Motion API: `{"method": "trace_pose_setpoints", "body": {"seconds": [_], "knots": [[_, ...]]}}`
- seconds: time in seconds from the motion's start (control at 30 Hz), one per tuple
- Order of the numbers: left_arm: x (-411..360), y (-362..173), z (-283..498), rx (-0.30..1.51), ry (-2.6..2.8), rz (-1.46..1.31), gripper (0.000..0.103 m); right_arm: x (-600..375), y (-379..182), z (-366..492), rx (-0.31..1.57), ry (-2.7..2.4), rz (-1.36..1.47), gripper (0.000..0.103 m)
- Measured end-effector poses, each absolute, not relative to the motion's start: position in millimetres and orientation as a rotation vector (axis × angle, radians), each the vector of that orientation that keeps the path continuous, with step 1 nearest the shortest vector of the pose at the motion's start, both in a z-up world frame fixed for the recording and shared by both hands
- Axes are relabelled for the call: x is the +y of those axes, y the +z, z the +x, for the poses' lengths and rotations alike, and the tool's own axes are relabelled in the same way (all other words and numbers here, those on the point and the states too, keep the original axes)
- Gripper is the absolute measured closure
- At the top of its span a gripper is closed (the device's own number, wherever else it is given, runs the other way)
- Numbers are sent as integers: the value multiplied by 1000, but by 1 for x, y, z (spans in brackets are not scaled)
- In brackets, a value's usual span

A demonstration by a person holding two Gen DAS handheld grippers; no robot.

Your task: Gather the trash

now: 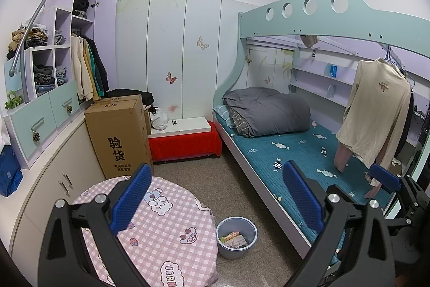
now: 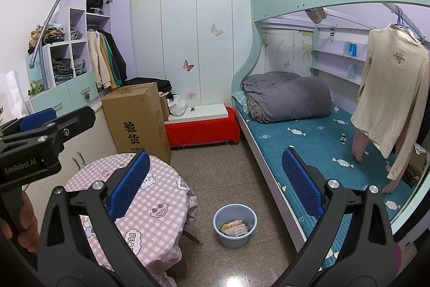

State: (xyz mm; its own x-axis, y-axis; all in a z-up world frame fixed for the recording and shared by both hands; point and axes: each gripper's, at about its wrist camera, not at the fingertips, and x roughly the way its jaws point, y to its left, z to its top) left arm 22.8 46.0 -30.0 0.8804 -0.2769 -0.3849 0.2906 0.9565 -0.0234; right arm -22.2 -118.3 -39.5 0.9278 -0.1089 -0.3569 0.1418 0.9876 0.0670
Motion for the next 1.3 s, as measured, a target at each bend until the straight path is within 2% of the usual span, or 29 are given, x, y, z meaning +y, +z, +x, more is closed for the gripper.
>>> {"method": "trace_pose_setpoints", "body": {"seconds": [1.3], "knots": [[42,-33,26,398,-301,42,7,-118,-47,-15,366,-125,91,6]]}}
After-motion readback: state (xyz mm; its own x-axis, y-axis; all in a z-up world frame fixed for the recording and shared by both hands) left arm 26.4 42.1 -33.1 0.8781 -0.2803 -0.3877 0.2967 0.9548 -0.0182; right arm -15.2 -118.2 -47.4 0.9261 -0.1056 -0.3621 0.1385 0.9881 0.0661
